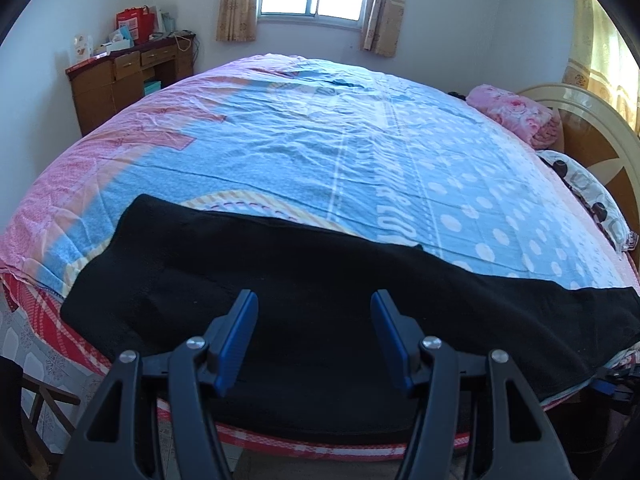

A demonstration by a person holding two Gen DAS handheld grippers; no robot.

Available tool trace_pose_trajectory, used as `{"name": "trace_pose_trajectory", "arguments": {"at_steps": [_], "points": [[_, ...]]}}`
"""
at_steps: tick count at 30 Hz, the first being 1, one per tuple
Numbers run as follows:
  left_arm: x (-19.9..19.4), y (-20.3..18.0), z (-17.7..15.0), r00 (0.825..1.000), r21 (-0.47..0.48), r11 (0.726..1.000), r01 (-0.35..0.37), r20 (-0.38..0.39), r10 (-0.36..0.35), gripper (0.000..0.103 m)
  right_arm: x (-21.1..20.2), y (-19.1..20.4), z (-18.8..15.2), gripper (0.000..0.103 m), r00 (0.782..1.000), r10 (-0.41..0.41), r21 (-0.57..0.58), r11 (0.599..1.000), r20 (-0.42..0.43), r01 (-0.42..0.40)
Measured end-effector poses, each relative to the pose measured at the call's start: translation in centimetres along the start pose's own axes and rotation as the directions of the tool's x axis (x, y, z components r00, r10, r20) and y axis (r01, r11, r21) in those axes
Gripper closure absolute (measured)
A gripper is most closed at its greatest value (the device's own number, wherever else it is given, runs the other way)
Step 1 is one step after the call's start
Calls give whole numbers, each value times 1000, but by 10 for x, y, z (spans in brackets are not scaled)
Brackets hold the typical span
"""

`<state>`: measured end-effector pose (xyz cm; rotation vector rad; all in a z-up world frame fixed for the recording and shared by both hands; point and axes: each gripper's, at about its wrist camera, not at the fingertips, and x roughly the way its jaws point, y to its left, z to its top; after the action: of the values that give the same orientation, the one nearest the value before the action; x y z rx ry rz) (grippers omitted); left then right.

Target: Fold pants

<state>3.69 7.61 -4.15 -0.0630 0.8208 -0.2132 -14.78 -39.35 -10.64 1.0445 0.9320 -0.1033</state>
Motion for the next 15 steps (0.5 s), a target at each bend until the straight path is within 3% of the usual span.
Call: {"name": "trace_pose_trajectory", "arguments": {"at_steps": [1,2,4,5,6,8,10,11,13,15], "points": [[1,2,0,1000,-3,1000,-10,1,10,42,-13,2,-3,64,998,-54,-3,999,33,55],[1,5,1,1000,-11,1000,-24,1,24,42,-25,3,-4,61,991,-113,4,994,69,113],[2,9,3,1000,-20,999,-31,3,31,42,-55,12,-7,61,949,-255,26,967,187,255],[2,9,4,999,-17,999,-33,9,33,42,-66,19,-6,61,925,-290,27,956,244,292],[3,8,4,999,-7,999,-41,15,41,42,-74,28,-5,61,917,-277,13,958,286,286],[5,6,4,998,14,998,-56,26,55,42,-78,62,4,61,936,-115,-126,978,334,165],[10,3,2,998,29,998,-58,29,57,42,-58,97,18,60,968,25,-256,966,250,41],[12,3,0,998,34,998,-50,26,49,42,-37,116,27,60,981,115,-296,953,156,-65],[18,2,-5,999,47,998,-36,15,35,42,10,147,39,60,970,242,-323,916,-31,-239],[22,1,-8,1000,68,997,-26,13,25,42,65,179,46,60,940,290,-319,887,-182,-335]]}}
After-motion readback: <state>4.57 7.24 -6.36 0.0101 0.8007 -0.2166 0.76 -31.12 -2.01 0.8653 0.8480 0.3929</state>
